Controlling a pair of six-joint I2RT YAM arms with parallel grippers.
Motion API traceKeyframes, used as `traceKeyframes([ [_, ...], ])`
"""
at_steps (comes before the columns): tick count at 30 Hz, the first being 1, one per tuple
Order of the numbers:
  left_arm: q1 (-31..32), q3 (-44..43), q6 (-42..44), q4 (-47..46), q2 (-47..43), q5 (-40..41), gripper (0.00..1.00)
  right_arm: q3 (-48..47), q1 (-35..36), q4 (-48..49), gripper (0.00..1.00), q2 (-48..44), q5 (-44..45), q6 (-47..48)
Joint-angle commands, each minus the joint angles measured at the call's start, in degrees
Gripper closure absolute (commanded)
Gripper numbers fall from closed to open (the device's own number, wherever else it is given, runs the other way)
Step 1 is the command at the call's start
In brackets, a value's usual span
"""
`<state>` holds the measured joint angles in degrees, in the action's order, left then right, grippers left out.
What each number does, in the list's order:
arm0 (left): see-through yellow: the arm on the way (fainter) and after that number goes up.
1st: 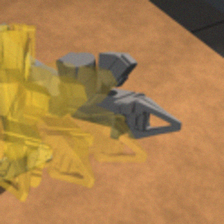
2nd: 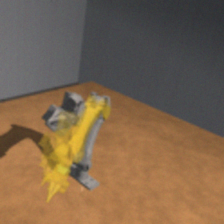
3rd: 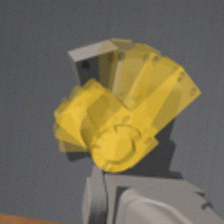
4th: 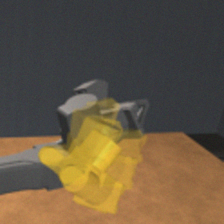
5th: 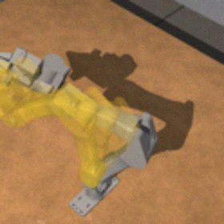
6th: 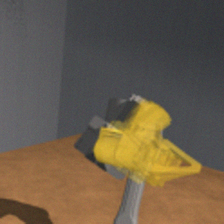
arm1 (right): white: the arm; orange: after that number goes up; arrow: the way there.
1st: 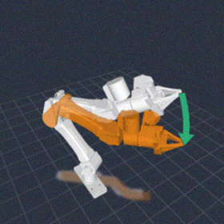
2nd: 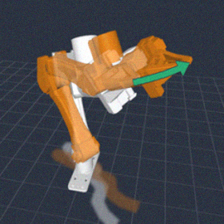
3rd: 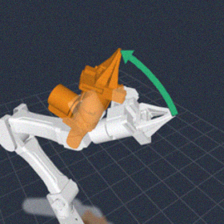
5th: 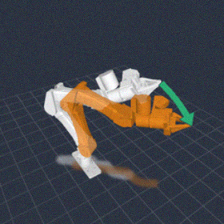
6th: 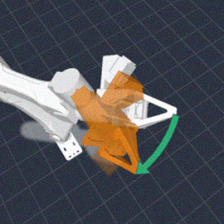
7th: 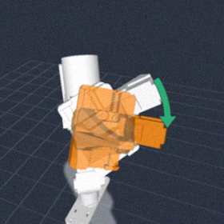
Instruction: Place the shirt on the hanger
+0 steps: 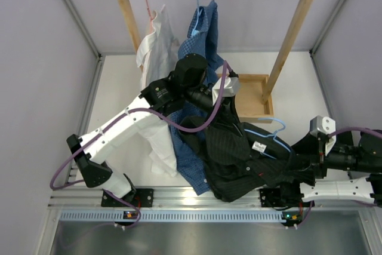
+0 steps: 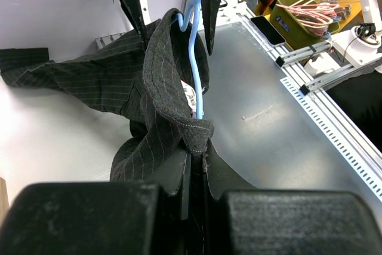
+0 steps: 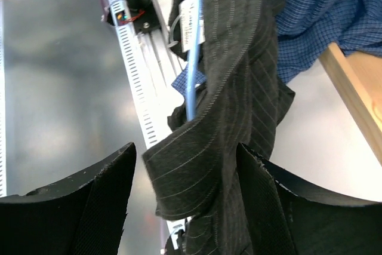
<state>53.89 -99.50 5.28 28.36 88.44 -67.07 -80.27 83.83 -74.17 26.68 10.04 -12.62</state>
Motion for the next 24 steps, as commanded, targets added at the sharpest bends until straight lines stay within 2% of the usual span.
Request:
traceKeyframes([
  [1,-0.01,-0.34,0.35,-1.73,-1.35,-2.72,1.00,-0.32,0.02,3.24,0.35,-0.48,-4.59,1.90],
  [12,-0.36,-0.69,0.00,-1.73,-1.26,-6.58,1.00,0.29,0.10,0.43,0.35,-4.35,-7.67,1.55],
  [15,-0.36,-1.13,-0.35,-1.73,-0.91,-8.07,1.00,0.82,0.02,0.26,0.38,-3.91,-6.45,1.90],
  [21,-0.36,-2.10,-1.15,-1.64,0.06,-8.08,1.00,0.55,0.10,2.27,0.48,-1.90,-5.03,4.00],
  [24,-0.36,-2.54,-1.59,-1.55,0.33,-7.73,1.00,0.46,0.02,5.42,0.62,-0.05,-5.12,5.93],
])
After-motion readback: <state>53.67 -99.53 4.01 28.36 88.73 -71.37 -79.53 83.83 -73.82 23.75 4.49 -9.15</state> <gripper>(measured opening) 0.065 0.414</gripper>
